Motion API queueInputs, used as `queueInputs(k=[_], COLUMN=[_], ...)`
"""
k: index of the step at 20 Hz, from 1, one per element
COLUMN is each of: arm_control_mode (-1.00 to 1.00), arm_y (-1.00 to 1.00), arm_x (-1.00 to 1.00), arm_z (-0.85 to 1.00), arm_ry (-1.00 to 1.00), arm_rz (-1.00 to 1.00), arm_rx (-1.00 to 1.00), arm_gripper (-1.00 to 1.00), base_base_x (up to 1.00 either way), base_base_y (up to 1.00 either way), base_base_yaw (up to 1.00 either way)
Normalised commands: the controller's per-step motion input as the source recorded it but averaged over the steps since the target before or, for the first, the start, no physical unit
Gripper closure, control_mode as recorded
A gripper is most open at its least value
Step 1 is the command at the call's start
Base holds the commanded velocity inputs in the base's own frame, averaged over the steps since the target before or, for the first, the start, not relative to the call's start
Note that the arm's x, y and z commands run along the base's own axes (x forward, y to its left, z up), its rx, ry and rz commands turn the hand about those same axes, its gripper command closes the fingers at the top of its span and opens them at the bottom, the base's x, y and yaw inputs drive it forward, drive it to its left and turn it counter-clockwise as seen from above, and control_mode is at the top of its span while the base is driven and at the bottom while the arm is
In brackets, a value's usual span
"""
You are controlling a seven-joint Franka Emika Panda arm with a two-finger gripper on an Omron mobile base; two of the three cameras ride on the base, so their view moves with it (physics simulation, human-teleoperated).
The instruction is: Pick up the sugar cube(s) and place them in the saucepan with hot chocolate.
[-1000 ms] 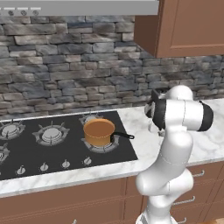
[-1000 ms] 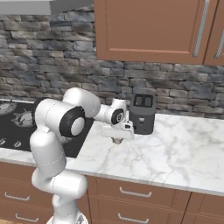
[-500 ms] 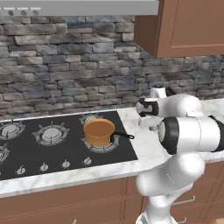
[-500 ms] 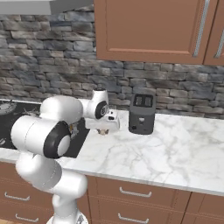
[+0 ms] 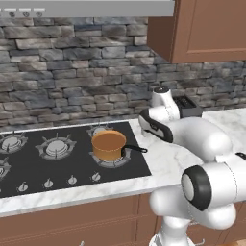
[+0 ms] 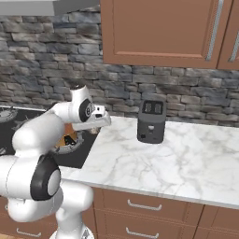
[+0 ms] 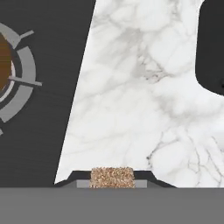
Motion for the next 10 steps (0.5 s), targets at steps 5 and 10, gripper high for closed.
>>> queueInputs(k=[5,10], arm_control_mode=[-1.0,-1.0], arm_y=[0.66,0.7], arm_x=[-0.03,-0.16], arm_z=[0.69,0.31], arm_ry=[-0.06,0.0], arm_rz=[0.01,0.01], arm_rx=[0.03,0.14], arm_gripper=[1.0,1.0], base_base_x=[0.0,0.0], base_base_y=[0.0,0.0], base_base_yaw=[0.0,0.0])
